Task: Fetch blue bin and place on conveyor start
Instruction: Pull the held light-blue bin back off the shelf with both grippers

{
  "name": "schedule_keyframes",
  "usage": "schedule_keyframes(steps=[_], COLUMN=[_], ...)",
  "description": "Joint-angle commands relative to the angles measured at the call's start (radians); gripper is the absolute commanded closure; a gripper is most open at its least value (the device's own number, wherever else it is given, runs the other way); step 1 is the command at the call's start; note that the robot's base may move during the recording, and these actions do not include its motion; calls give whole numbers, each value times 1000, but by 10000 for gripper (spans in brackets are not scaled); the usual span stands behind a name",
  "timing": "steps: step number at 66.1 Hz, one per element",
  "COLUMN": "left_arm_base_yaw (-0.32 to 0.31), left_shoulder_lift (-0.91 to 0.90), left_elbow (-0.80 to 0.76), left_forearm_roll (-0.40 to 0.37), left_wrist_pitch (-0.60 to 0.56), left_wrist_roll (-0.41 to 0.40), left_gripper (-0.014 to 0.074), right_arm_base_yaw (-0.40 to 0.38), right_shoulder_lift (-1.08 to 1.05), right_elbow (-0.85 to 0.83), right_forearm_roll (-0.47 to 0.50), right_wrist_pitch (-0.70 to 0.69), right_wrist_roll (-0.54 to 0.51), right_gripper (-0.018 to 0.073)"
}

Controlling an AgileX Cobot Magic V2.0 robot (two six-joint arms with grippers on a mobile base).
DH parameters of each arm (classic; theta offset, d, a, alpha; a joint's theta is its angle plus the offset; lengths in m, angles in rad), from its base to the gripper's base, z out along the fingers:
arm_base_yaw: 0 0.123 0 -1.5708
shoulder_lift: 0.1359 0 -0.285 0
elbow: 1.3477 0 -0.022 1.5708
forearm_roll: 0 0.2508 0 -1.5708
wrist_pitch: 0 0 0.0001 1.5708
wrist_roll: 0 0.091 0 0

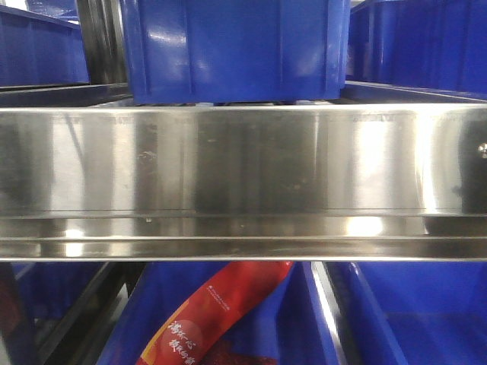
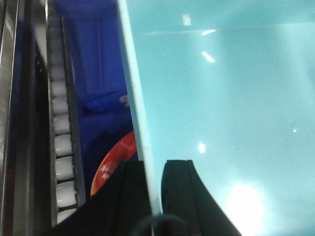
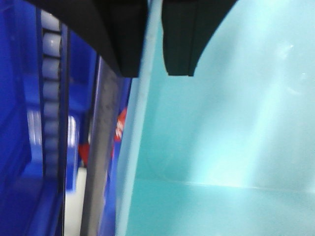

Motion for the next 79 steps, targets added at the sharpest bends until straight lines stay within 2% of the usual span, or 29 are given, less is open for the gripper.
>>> schedule_keyframes(steps=[1,79], left_arm_base_yaw=[5,5], left_shoulder_lift=[-22,-22], left_elbow=[-6,-6], left_forearm_roll=[71,71], left_wrist_pitch=[0,0], left_wrist_roll=[15,15], left_gripper=[708,708], right_arm_base_yaw=[-9,-9], right_shoulder_lift=[-36,-31], right_elbow=[-7,-7], right_forearm_roll=[-39,-37], right_wrist_pitch=[-36,-36], right_wrist_roll=[-21,-21], right_gripper=[712,712])
